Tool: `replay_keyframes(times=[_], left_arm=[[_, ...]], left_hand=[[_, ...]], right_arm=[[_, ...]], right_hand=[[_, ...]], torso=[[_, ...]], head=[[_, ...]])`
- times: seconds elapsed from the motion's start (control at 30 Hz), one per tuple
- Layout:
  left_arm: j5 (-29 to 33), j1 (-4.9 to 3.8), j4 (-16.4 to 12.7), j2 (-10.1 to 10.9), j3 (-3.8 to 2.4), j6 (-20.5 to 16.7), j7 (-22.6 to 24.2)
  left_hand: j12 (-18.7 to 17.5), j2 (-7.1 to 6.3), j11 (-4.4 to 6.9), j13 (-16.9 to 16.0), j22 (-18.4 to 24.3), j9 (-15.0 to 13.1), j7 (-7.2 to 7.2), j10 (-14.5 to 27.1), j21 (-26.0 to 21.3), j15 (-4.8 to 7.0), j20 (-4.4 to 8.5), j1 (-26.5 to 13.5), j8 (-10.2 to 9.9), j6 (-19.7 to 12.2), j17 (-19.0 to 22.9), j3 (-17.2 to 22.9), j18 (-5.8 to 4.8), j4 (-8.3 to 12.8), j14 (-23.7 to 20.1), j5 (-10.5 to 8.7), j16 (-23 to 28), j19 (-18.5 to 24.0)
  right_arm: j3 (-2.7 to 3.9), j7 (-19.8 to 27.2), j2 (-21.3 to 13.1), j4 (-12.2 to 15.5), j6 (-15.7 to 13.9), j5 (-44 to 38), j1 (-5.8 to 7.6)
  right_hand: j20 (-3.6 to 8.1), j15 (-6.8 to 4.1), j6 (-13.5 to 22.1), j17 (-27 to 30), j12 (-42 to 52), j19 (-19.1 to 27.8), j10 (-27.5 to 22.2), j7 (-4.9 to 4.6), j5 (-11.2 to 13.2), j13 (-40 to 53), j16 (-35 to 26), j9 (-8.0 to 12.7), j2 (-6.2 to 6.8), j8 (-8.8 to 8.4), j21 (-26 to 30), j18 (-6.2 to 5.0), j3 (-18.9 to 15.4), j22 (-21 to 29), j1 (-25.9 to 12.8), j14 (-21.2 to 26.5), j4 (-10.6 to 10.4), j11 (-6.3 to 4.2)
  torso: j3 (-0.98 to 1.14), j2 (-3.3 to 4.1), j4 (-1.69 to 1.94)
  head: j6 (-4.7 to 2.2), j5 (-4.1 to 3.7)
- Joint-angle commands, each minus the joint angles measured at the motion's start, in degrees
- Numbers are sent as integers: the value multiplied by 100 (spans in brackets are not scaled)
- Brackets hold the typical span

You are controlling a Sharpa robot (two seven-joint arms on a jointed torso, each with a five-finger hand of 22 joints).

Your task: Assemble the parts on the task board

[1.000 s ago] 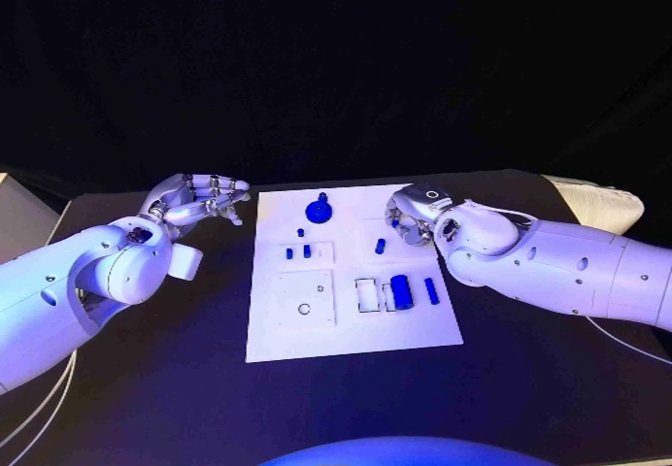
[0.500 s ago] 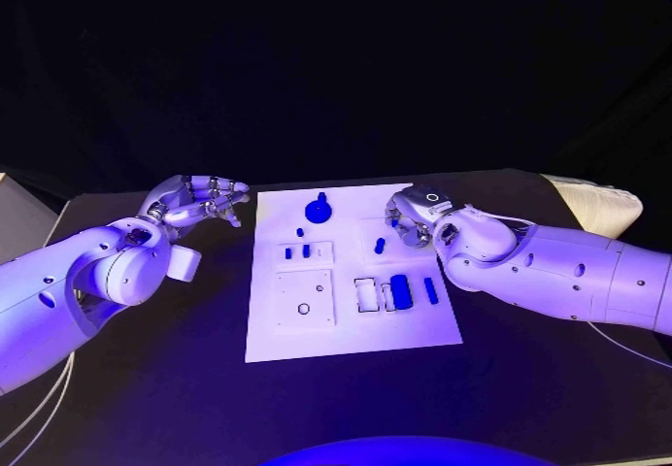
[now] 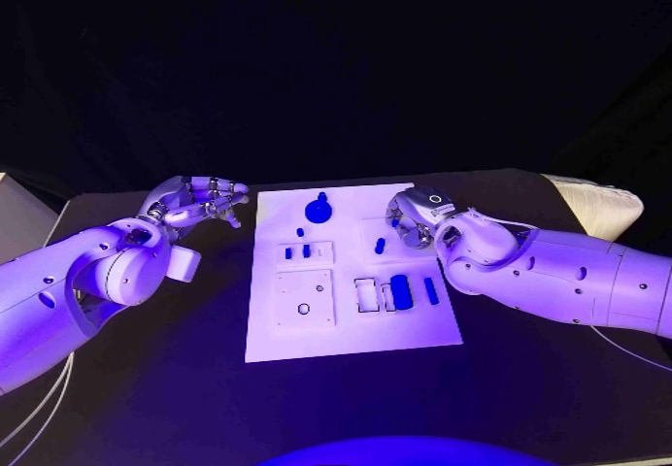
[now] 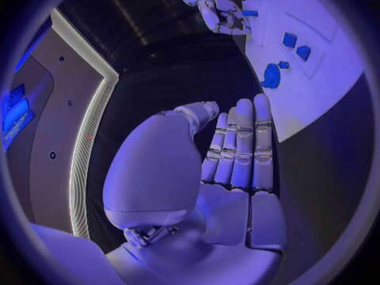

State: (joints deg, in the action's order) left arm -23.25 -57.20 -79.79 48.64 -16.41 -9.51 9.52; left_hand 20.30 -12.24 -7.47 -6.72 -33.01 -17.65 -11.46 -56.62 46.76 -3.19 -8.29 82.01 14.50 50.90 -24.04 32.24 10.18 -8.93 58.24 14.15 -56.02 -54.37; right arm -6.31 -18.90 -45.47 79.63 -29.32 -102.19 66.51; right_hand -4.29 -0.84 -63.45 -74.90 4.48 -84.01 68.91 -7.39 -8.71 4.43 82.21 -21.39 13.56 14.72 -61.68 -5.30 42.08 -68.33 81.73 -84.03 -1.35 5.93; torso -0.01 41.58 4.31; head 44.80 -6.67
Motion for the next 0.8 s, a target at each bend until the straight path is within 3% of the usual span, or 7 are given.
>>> replay_keyframes(times=[0.03,0.8], left_arm=[[-19,2,9,-5,-6,56,2],[-15,12,71,-25,-6,56,-17]], left_hand=[[27,-3,-26,1,7,8,-24,43,-19,5,3,54,-39,-14,11,-32,41,2,44,6,22,-57],[28,-2,-28,2,11,12,-27,52,-22,4,3,68,-43,-18,15,-38,41,8,47,8,26,-64]], right_arm=[[4,47,-13,65,-108,141,-13],[101,89,-257,463,-79,464,186]], right_hand=[[22,-43,-37,-65,32,-1,280,3,14,9,-27,-10,-25,25,-19,-42,23,-7,-18,-286,25,-227],[25,-45,-41,-72,25,-5,287,3,3,5,-22,-11,-19,25,-29,-39,21,-15,-31,-289,28,-228]], torso=[[1,-2,2],[-7,-6,-8]], head=[[5,2],[18,20]])
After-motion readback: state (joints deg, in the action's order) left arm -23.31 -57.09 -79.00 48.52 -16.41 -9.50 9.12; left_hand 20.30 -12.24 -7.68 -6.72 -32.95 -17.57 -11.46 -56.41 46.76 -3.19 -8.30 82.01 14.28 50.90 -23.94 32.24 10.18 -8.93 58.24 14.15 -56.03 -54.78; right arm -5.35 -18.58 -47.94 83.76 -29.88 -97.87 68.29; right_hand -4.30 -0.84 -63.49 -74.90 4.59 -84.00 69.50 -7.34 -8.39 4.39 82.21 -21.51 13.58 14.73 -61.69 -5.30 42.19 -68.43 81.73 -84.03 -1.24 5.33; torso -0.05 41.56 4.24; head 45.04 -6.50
